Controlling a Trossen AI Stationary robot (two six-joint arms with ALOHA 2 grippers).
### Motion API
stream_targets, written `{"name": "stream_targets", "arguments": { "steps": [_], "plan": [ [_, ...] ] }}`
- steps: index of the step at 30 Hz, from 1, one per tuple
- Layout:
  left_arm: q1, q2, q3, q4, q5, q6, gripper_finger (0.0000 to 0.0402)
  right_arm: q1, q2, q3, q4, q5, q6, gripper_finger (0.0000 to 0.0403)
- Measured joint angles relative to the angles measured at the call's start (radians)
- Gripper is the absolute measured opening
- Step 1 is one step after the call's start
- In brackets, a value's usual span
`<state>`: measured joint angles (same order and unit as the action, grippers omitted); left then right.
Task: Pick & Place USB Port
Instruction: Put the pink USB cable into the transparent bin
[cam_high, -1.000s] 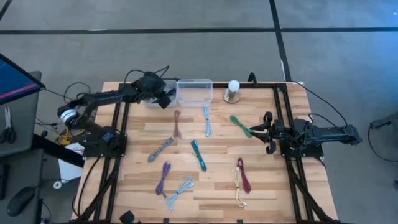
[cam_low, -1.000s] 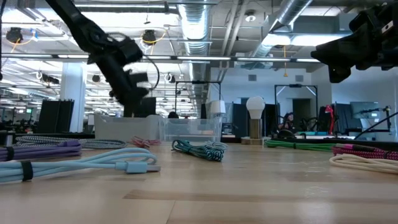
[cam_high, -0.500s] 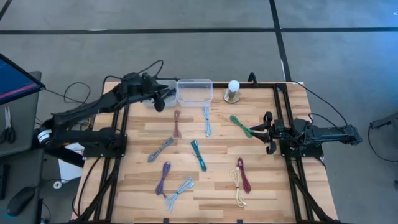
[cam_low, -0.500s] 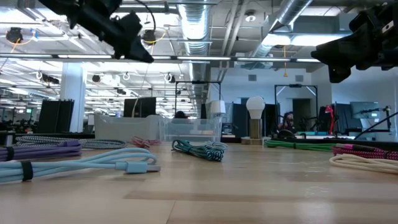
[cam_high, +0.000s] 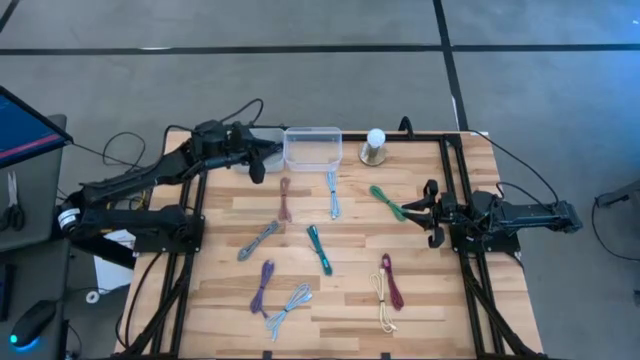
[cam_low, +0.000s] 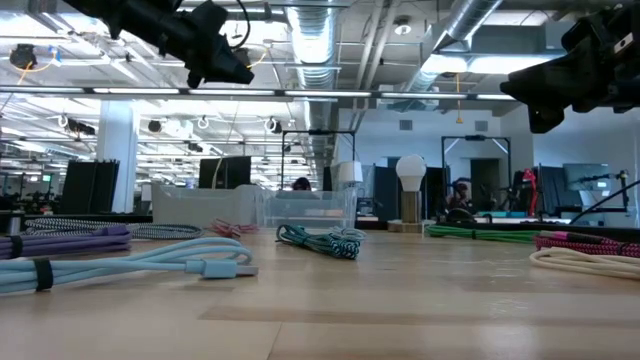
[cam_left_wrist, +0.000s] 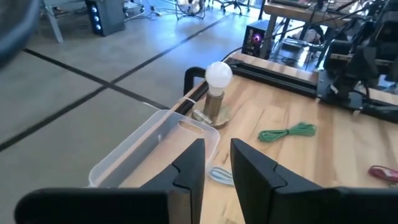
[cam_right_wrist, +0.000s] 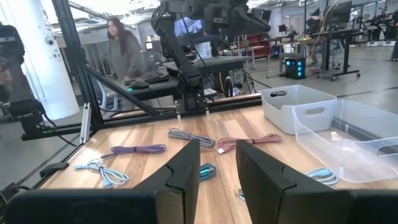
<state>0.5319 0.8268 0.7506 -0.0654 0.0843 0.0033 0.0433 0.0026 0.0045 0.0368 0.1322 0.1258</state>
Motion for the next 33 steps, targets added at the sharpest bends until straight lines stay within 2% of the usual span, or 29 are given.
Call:
{"name": "stream_targets", "arguments": {
  "steps": [4, 8, 17, 19, 24, 33],
  "plan": [
    [-0.027, 0.000, 0.000, 0.000, 0.004, -0.009, 0.0076, 0.002, 0.000, 0.000, 0.000, -0.001, 0.043, 0.0098],
    [-0.076, 0.000, 0.000, -0.002, 0.070, -0.060, 0.0076, 0.002, 0.000, 0.000, -0.002, -0.004, 0.059, 0.0098],
    [-0.243, -0.012, 0.000, -0.018, 0.091, -0.072, 0.0076, 0.001, 0.000, 0.000, 0.001, -0.003, 0.051, 0.0098],
    [-0.263, -0.026, 0.000, -0.030, 0.065, -0.100, 0.0076, 0.001, 0.000, 0.000, 0.001, -0.003, 0.051, 0.0098],
    [-0.286, -0.034, 0.000, -0.123, -0.078, -0.254, 0.0076, 0.001, 0.000, 0.000, 0.001, -0.003, 0.051, 0.0098],
    [-0.326, 0.089, 0.000, -0.278, -0.081, -0.485, 0.0076, 0.001, 0.000, 0.000, 0.000, -0.001, 0.051, 0.0098]
  ]
}}
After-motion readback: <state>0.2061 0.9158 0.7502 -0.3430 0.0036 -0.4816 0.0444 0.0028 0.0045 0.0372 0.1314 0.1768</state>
